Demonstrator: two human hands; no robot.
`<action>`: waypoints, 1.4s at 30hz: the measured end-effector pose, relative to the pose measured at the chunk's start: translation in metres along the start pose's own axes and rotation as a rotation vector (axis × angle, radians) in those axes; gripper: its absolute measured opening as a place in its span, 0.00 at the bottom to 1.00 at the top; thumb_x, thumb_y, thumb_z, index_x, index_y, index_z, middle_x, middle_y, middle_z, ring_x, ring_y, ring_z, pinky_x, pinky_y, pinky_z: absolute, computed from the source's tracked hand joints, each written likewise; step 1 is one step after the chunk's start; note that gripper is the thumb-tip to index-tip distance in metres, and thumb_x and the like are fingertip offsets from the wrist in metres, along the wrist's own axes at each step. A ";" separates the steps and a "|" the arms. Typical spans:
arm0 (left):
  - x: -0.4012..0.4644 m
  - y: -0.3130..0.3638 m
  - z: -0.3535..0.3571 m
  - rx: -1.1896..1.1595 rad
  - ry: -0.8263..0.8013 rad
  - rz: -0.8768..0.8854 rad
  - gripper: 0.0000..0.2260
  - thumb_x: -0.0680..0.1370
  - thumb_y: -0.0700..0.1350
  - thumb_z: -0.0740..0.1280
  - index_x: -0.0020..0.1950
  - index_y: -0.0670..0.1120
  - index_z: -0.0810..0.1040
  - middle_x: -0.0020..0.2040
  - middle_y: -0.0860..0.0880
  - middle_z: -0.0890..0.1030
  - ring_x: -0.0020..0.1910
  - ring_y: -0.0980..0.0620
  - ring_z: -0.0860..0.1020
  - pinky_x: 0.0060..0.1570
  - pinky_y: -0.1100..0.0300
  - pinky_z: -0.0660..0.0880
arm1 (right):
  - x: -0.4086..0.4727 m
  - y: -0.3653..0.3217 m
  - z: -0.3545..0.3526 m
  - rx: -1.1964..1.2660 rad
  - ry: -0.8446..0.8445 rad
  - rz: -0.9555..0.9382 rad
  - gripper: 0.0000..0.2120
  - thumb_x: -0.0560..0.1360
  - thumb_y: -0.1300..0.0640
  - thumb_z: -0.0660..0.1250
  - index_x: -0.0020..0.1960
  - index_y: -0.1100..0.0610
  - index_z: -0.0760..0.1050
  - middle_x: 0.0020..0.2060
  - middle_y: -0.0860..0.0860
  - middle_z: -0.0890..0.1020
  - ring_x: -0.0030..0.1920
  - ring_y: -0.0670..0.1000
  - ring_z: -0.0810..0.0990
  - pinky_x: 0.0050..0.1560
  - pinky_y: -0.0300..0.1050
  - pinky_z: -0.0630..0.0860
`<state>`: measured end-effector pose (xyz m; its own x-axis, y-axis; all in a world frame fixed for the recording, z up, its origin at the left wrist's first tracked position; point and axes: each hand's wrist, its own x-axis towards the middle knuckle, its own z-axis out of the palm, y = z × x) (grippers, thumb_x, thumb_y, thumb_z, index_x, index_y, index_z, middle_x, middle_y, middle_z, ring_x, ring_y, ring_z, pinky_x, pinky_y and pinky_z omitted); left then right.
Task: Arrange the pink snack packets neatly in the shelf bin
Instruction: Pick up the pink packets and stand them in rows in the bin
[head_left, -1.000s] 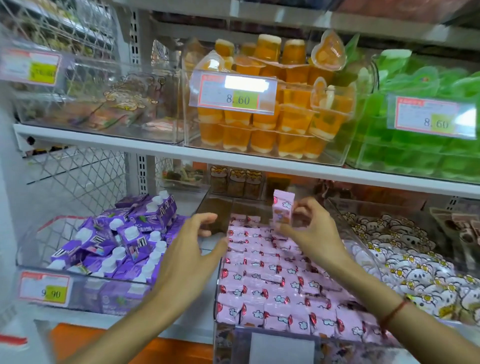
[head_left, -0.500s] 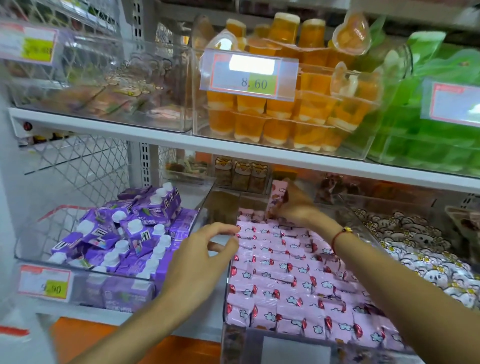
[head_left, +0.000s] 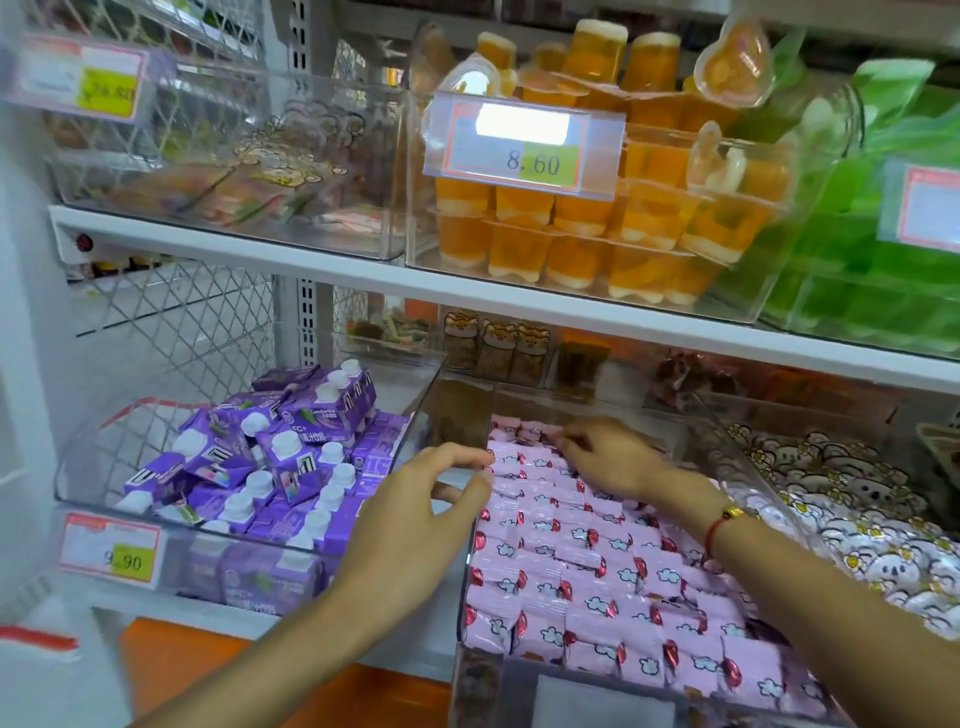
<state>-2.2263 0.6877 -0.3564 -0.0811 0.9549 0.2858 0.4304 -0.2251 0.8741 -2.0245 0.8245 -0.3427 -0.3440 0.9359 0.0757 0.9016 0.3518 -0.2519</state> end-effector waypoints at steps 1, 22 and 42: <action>-0.002 0.001 0.000 0.000 -0.001 -0.006 0.08 0.74 0.57 0.65 0.52 0.61 0.78 0.48 0.64 0.80 0.44 0.68 0.76 0.48 0.62 0.74 | 0.000 0.002 -0.002 0.007 -0.016 0.007 0.15 0.81 0.53 0.55 0.59 0.59 0.76 0.45 0.57 0.82 0.41 0.54 0.79 0.43 0.46 0.75; -0.004 -0.001 -0.029 0.212 0.034 -0.046 0.11 0.75 0.49 0.68 0.53 0.62 0.74 0.50 0.63 0.80 0.45 0.65 0.79 0.48 0.62 0.74 | 0.003 -0.003 -0.005 0.113 0.037 0.126 0.11 0.78 0.51 0.64 0.57 0.53 0.78 0.40 0.50 0.80 0.32 0.46 0.76 0.39 0.42 0.76; -0.012 0.023 -0.014 0.150 0.065 0.382 0.23 0.71 0.58 0.68 0.64 0.64 0.66 0.61 0.68 0.69 0.60 0.67 0.70 0.53 0.67 0.69 | -0.099 -0.055 -0.022 0.879 0.895 0.074 0.06 0.78 0.57 0.63 0.44 0.52 0.76 0.39 0.47 0.82 0.37 0.40 0.80 0.37 0.33 0.77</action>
<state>-2.2284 0.6679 -0.3343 0.0555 0.7930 0.6067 0.5664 -0.5254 0.6350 -2.0338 0.7127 -0.3156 0.3087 0.7585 0.5740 0.3135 0.4886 -0.8142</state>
